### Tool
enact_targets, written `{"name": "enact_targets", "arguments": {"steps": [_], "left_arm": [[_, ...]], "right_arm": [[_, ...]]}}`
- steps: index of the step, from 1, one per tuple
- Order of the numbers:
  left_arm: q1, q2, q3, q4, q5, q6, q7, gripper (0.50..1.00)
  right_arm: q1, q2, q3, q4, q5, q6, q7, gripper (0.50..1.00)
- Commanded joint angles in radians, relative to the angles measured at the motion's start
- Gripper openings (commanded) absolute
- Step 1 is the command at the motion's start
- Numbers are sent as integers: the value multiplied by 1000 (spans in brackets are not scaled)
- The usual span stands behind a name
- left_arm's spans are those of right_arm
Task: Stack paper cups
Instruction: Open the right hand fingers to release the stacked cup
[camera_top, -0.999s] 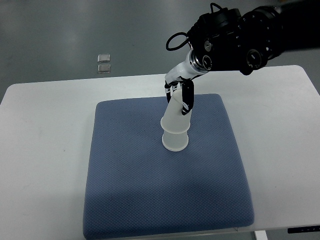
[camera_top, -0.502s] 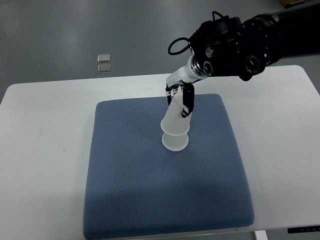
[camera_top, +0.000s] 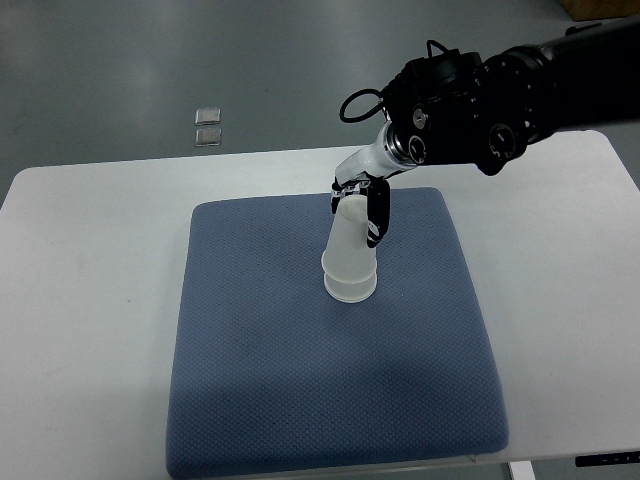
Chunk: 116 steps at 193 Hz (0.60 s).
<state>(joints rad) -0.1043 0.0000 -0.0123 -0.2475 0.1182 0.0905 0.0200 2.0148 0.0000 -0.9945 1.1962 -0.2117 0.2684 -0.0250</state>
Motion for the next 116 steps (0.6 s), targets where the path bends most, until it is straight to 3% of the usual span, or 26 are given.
{"name": "enact_targets", "arguments": {"steps": [1,63,116], "left_arm": [[0,0,0,-1,0,0,0,1000],[0,0,2,-3,0,0,0,1000],[0,0,2,-3,0,0,0,1000]], "right_arm": [[-1,0,7,-1,0,0,1,897],[-1,0,30,-23,9,0,8,905],[-77,-156,137,-115,74,-1,8,905]]}}
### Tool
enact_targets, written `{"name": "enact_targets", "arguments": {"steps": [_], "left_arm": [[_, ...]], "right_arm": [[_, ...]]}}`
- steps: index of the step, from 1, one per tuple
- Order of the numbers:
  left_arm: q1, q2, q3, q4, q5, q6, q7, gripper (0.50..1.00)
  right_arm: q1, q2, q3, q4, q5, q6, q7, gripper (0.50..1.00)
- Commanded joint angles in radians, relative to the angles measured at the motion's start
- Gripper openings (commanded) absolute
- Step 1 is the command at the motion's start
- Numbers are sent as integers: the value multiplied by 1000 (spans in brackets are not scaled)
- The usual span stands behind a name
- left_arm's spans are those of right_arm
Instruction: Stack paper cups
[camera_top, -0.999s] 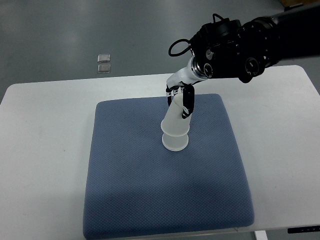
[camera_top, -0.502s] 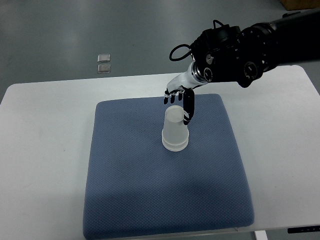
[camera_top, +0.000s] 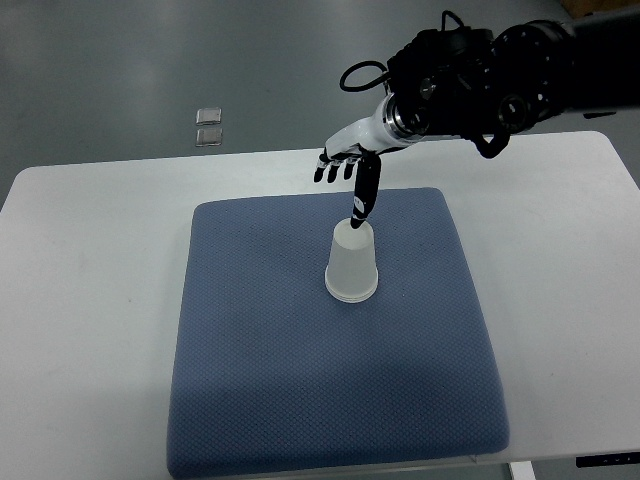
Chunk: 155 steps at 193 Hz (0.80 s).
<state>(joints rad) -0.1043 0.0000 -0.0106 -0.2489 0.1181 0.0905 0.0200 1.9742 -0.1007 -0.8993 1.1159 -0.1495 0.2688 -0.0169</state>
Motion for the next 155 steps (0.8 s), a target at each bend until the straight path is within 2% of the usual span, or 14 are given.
{"name": "enact_targets", "arguments": {"steps": [1,37,61,93,123,155], "left_arm": [[0,0,0,-1,0,0,0,1000],[0,0,1,-3,0,0,1,1000],[0,0,1,-1,0,0,0,1000],[0,0,1,-3,0,0,1,1000],[0,0,1,-3,0,0,0,1000],[0,0,3,-3,0,0,0,1000]], "right_arm": [[-37,-56,42,-34,11,-2,0,905],[-182,-168,197,-126,10,-46,2,905],[-330,-217,384,-220,11,-94,3,905],[-517,-220,657,-337,11,-120,3,905],[-684,-203,908,-442,50,-123,49,905],[-811,-197,1137,-481,139,-120,61,907]]}}
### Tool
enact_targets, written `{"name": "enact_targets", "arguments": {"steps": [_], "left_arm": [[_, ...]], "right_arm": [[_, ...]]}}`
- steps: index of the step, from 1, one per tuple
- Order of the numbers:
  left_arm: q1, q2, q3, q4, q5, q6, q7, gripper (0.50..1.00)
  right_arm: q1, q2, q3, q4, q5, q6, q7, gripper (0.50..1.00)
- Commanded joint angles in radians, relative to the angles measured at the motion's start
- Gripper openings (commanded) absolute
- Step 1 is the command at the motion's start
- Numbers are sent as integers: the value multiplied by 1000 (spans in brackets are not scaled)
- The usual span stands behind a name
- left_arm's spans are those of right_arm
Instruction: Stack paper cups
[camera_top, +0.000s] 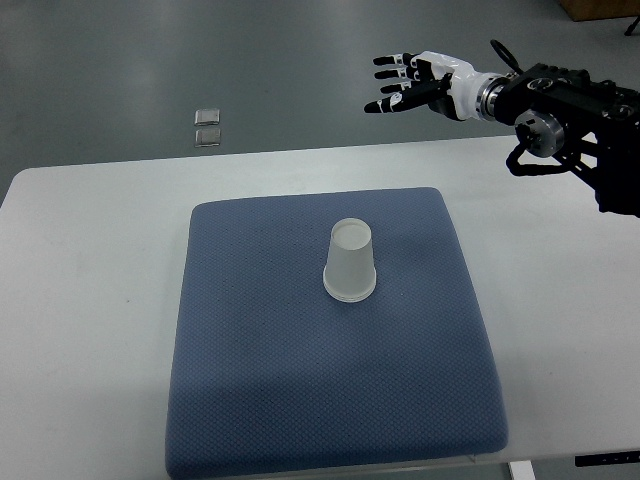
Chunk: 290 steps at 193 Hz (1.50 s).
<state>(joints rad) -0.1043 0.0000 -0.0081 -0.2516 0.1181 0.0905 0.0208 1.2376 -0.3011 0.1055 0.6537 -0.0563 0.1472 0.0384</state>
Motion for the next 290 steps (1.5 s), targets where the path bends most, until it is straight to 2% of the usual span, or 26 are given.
{"name": "enact_targets", "arguments": {"steps": [1,57,145,161,192,218,254,290], "left_arm": [[0,0,0,-1,0,0,-1,1000],[0,0,0,-6,0,0,-1,1000],[0,0,0,-1,0,0,-1,1000],[0,0,0,-3,0,0,1,1000],[0,0,0,-6,0,0,1,1000],[2,0,2,-6,0,0,1,1000],[2,0,2,-6,0,0,1,1000],[2,0,2,-8,0,0,1,1000]], "right_arm": [[-82,3,146,-20,49,2,6,907],[-236,63,436,-60,82,11,64,919],[-337,129,617,-89,145,20,57,921],[-357,146,634,-112,214,25,58,921],[-392,149,642,-143,314,91,69,924],[-399,151,642,-152,325,98,118,924],[-409,152,642,-158,386,109,120,924],[-434,151,642,-158,395,150,120,926]]}}
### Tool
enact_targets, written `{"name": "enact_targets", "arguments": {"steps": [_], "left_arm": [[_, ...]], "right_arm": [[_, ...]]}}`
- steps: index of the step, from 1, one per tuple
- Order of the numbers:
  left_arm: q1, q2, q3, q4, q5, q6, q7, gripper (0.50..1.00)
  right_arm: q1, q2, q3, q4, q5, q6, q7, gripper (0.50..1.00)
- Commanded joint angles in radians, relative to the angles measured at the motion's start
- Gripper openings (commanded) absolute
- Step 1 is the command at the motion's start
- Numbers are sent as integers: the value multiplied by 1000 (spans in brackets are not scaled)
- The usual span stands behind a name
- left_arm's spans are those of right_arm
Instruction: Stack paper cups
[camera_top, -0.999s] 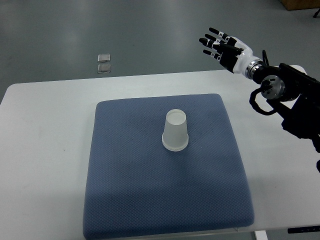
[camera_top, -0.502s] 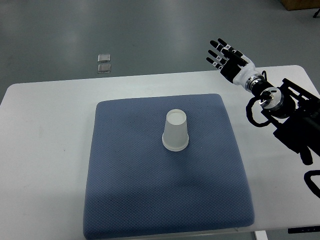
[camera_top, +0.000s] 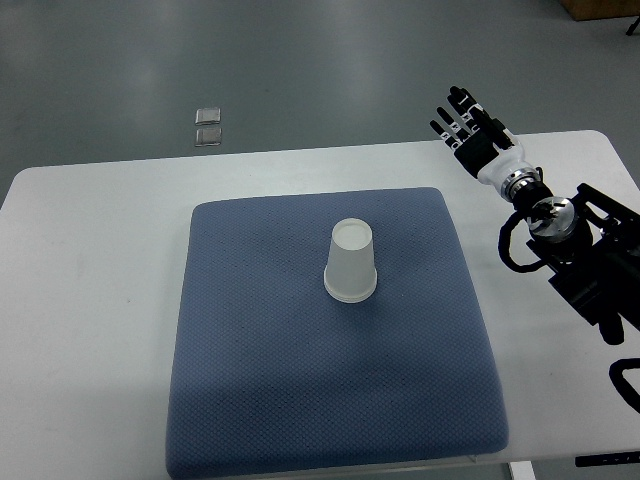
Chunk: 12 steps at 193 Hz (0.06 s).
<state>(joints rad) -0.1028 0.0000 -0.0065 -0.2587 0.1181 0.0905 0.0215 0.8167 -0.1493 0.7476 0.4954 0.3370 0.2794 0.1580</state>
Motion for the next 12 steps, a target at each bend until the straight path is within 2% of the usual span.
{"name": "enact_targets", "arguments": {"steps": [1,12], "left_arm": [[0,0,0,-1,0,0,0,1000],[0,0,0,-1,0,0,0,1000]], "right_arm": [[-13,-1,-1,0,2,18,0,926],[-14,-1,-1,0,2,20,2,926]]}}
